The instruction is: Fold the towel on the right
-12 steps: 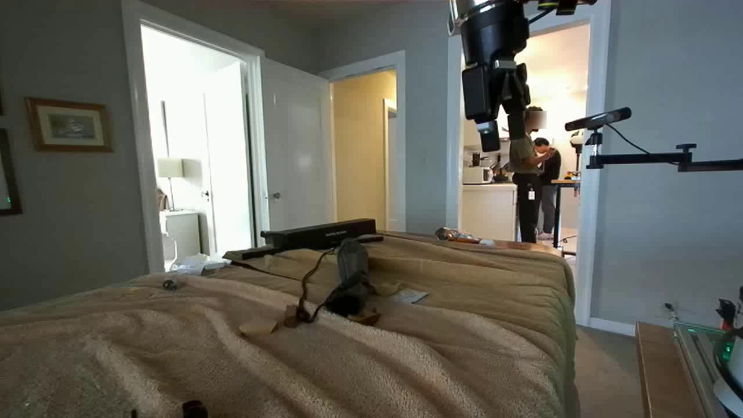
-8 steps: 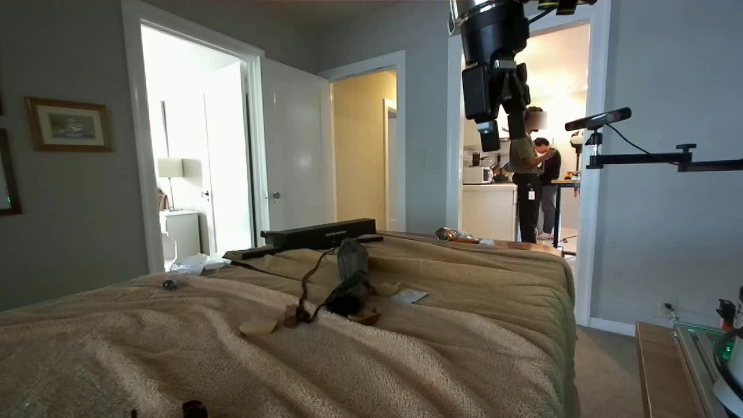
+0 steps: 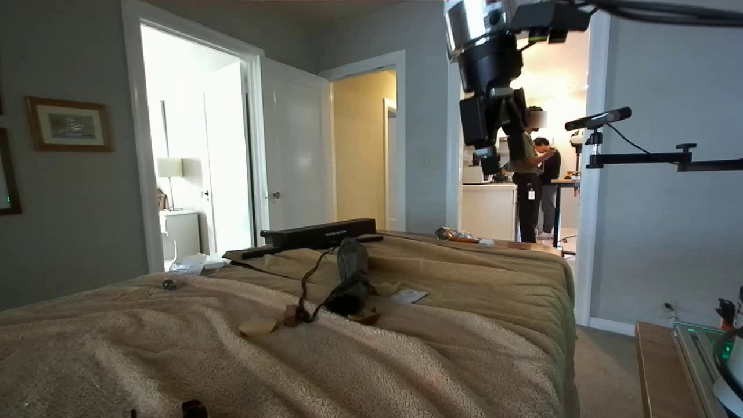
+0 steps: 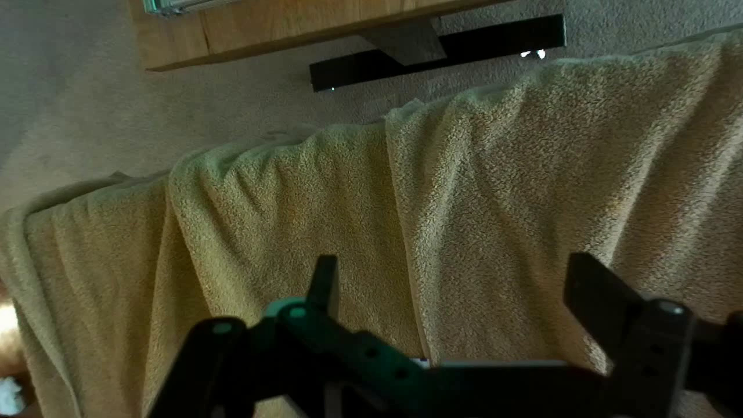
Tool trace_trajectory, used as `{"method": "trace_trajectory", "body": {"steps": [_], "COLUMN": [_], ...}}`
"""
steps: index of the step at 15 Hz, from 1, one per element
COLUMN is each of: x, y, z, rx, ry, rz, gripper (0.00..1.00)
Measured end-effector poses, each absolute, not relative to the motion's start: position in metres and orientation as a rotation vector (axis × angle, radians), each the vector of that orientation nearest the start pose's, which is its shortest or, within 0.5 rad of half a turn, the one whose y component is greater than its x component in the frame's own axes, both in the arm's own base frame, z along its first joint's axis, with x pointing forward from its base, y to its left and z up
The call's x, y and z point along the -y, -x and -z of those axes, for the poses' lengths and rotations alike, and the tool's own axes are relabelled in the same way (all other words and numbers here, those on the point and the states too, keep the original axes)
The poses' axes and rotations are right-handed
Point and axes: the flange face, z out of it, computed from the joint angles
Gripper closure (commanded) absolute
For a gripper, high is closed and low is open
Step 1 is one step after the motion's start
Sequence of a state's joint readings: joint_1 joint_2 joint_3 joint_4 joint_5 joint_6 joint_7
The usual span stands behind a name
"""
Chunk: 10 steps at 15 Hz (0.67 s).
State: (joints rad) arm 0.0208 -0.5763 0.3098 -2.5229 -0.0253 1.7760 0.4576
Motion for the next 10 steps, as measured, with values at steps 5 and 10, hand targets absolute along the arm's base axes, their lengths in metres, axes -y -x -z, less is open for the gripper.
{"method": "trace_trajectory", "body": {"steps": [5,10], "x": [-0.051,0.023], "y": [-0.388,-0.433], "z": [-0.362,-0.308], "rx": [-0.480,-0.676], "ry": [3.230,3.111], "rz": [-0.292,-0.274], "gripper": [0.00,0.00]}}
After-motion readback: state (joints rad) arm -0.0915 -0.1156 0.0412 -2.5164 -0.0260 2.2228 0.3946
